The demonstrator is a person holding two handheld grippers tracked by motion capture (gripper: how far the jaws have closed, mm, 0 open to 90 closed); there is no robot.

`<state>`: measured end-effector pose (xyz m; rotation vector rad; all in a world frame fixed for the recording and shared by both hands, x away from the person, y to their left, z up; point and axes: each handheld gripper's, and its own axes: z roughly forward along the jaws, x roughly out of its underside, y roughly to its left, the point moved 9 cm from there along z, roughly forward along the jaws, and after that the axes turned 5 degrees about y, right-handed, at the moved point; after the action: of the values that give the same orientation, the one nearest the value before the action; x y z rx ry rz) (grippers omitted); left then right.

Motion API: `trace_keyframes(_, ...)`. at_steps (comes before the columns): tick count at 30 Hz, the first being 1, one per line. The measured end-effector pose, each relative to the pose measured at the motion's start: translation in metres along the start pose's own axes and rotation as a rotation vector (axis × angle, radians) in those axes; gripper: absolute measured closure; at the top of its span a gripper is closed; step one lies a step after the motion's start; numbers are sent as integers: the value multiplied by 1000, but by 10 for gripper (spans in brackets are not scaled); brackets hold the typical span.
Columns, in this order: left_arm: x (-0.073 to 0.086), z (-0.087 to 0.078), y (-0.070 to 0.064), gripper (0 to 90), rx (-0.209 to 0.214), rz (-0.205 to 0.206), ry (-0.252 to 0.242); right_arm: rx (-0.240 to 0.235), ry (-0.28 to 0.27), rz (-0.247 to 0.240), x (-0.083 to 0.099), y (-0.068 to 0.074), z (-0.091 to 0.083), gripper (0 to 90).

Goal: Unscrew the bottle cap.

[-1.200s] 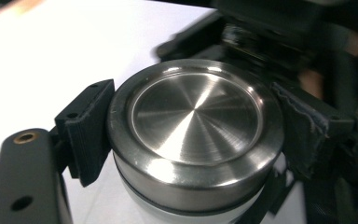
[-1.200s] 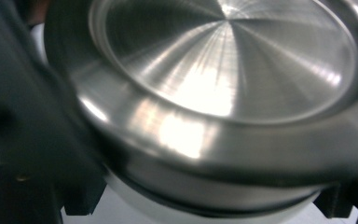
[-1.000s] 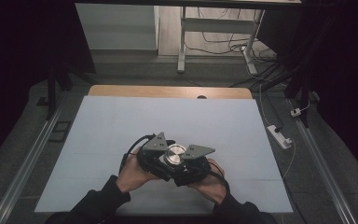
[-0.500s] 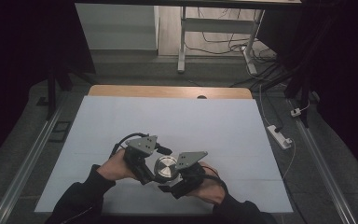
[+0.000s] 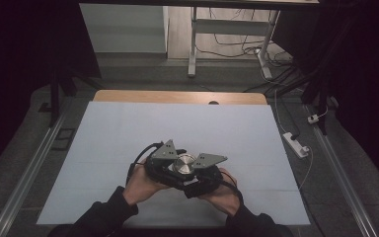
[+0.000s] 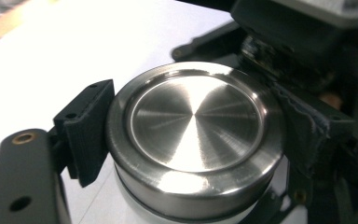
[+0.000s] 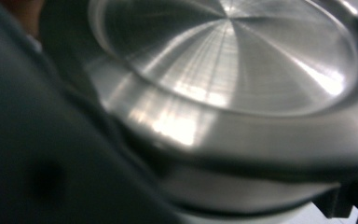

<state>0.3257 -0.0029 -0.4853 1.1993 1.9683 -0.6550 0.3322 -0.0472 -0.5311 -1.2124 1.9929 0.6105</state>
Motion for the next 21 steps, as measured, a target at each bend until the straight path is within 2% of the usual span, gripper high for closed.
trace_keyframes(2,-2,0,-2,39,43,3,11,-1,-11,5,-1,0,-2,154)
trace_keyframes(3,-3,-3,-2,34,52,22,9,-6,-17,4,-2,0,-3,154)
trace_keyframes(5,-2,-10,1,33,97,56,12,-27,-27,-3,-4,2,-5,154)
trace_keyframes(7,0,-19,2,46,169,91,9,-61,-27,-20,-4,6,-5,154)
trace_keyframes(10,7,-29,5,75,241,168,33,-114,-12,-66,-3,15,-3,154)
trace_keyframes(13,16,-33,2,89,310,226,62,-162,1,-101,-1,26,0,154)
trace_keyframes(16,22,-31,0,109,341,265,92,-190,9,-131,-1,33,0,154)
trace_keyframes(18,22,-29,-3,134,347,279,95,-189,11,-143,-1,35,1,154)
trace_keyframes(20,22,-28,-4,181,326,287,92,-188,11,-140,-1,35,1,154)
trace_keyframes(21,21,-27,-3,184,311,276,90,-180,12,-137,-1,34,1,154)
